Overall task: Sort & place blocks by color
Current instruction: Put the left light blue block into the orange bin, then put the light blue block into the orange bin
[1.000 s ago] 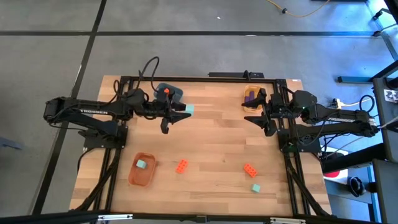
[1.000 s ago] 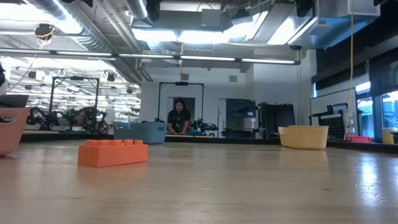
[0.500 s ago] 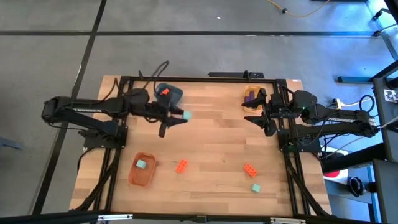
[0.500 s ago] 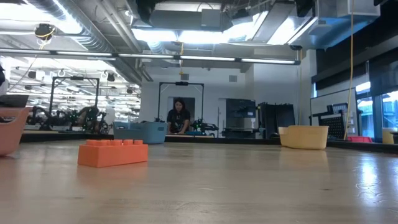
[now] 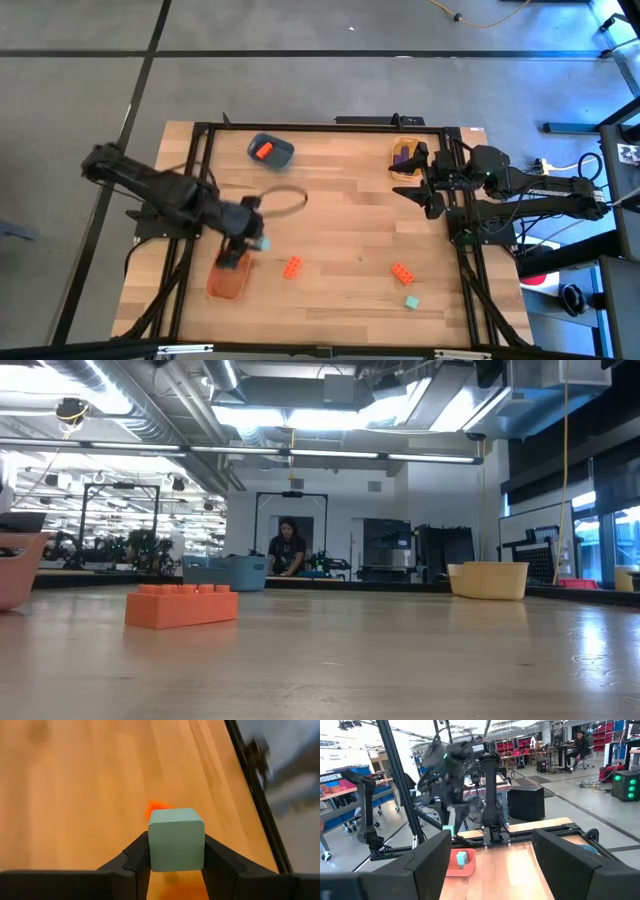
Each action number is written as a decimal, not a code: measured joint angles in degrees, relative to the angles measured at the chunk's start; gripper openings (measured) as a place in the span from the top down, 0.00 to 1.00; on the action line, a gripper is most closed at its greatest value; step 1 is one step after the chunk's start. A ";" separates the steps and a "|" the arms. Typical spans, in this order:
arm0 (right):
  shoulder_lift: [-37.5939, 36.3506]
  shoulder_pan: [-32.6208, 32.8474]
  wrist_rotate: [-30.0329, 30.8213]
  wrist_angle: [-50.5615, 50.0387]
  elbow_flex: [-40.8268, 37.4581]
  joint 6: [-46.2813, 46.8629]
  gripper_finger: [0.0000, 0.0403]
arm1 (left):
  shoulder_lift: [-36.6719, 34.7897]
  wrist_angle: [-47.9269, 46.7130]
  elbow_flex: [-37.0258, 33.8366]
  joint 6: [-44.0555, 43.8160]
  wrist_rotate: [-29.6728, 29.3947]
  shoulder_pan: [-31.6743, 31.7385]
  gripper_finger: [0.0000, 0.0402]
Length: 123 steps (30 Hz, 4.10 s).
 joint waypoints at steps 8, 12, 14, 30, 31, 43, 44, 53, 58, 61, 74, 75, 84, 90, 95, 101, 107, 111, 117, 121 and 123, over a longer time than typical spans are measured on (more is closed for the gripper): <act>0.00 0.01 0.00 -0.02 0.00 0.01 0.31 | 5.94 -5.02 0.00 -6.47 0.39 -10.95 0.67; 0.00 0.01 0.00 -0.02 0.00 0.01 0.31 | 8.66 -5.18 0.00 -6.85 4.02 -12.52 0.67; 0.00 0.00 0.00 -0.02 0.00 0.01 0.31 | 9.56 -5.20 0.00 -6.80 4.71 -12.95 0.67; 0.04 0.00 0.00 -0.02 0.00 0.04 0.31 | 10.30 -5.12 -5.00 -2.67 4.86 -13.22 0.67; 0.04 -0.01 0.00 -0.03 0.00 0.03 0.31 | 10.30 -5.10 -5.06 -2.22 4.12 -13.22 0.67; 0.04 0.00 0.00 -0.06 0.00 0.04 0.31 | 10.28 -4.26 -12.30 -5.11 8.88 -13.20 0.67; 0.04 0.01 0.00 -0.06 0.00 0.05 0.31 | 10.28 -3.58 -13.00 -5.35 9.60 -13.20 0.67; 0.04 0.01 0.00 -0.11 0.00 3.24 0.31 | 10.26 0.69 -17.55 -7.79 9.41 -13.80 0.67; 0.04 -0.01 0.00 -0.11 0.00 3.11 0.31 | 10.26 0.76 -19.04 -7.37 8.70 -14.74 0.67; 0.04 -0.01 0.00 -0.11 0.00 3.09 0.31 | 10.26 1.28 -20.14 -7.35 9.25 -15.36 0.67; 0.04 -0.01 0.00 -0.11 0.00 2.81 0.31 | 10.26 5.20 -23.27 -7.85 9.49 -15.40 0.67; 0.04 -0.01 0.00 -0.09 0.00 2.81 0.31 | 10.26 5.41 -23.57 -8.06 9.48 -15.40 0.67; 0.04 0.00 0.00 -0.09 0.00 2.69 0.31 | 10.26 8.47 -24.72 -11.29 6.21 -15.40 0.67; 0.04 0.00 0.01 -0.09 0.00 2.64 0.31 | 10.26 8.46 -24.72 -11.29 4.06 -15.40 0.67; 0.04 -0.01 0.00 -0.09 0.00 2.63 0.31 | 10.26 8.46 -24.72 -11.30 3.81 -15.40 0.65; 0.04 0.00 0.00 -0.09 0.00 2.63 0.31 | 10.26 8.43 -24.72 -11.47 1.36 -15.40 0.62; 0.04 -0.01 0.01 -0.09 0.00 2.63 0.31 | 10.26 8.35 -24.72 -13.89 2.48 -14.58 0.56; 0.04 0.01 0.02 -0.09 0.00 2.63 0.31 | 10.26 8.33 -24.72 -14.65 4.05 -13.90 0.51; 0.04 0.01 0.02 -0.09 0.00 2.63 0.31 | 10.26 7.27 -23.98 -16.54 6.85 -12.65 0.46; 0.04 0.00 0.00 -0.09 0.00 2.63 0.31 | 9.50 5.27 -20.73 -16.52 7.33 -12.10 0.45; 0.04 0.00 0.01 -0.09 0.00 2.63 0.31 | 8.50 3.74 -18.49 -15.41 7.38 -11.65 0.45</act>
